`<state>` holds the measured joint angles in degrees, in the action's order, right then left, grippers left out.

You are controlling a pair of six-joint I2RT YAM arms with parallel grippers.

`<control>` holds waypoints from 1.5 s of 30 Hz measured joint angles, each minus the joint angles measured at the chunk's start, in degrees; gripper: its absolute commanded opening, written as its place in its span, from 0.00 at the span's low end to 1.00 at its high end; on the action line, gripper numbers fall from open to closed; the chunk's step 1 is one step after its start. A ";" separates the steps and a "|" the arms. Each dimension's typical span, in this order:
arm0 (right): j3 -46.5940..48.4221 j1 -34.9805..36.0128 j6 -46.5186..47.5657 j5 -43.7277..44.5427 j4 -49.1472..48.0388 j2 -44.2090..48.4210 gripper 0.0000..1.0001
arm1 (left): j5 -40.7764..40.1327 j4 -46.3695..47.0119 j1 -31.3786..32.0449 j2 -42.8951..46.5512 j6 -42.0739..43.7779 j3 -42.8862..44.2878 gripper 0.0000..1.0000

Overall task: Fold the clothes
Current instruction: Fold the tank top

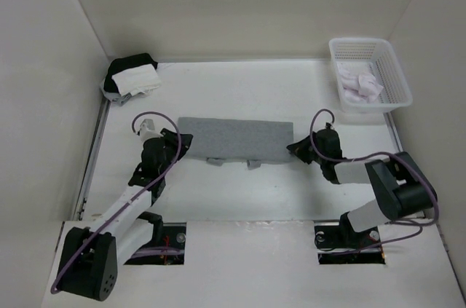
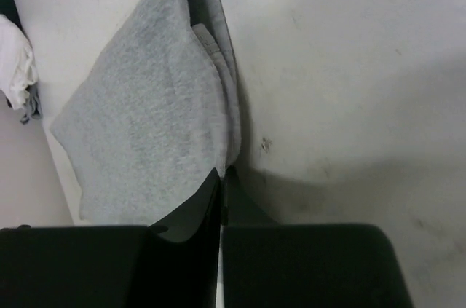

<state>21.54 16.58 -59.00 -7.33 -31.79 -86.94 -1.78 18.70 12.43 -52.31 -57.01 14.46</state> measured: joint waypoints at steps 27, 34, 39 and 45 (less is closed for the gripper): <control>41.83 27.19 24.94 21.75 45.20 -1.75 0.49 | -6.10 11.89 17.64 -8.59 -2.91 3.72 0.33; 38.95 33.75 23.91 21.92 44.02 -0.04 0.38 | -4.50 11.50 14.21 -7.85 -3.23 3.21 0.33; 26.86 27.23 21.66 22.51 39.21 16.59 0.03 | -3.82 11.72 14.64 -12.02 -2.89 3.72 0.34; 6.27 17.75 19.02 25.97 32.81 40.04 0.29 | -1.79 10.45 15.15 -20.28 -0.50 6.01 0.39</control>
<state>27.81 34.33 -39.99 18.63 1.02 -46.89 -3.57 29.15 27.57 -72.60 -57.52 20.47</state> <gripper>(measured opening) 0.171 0.374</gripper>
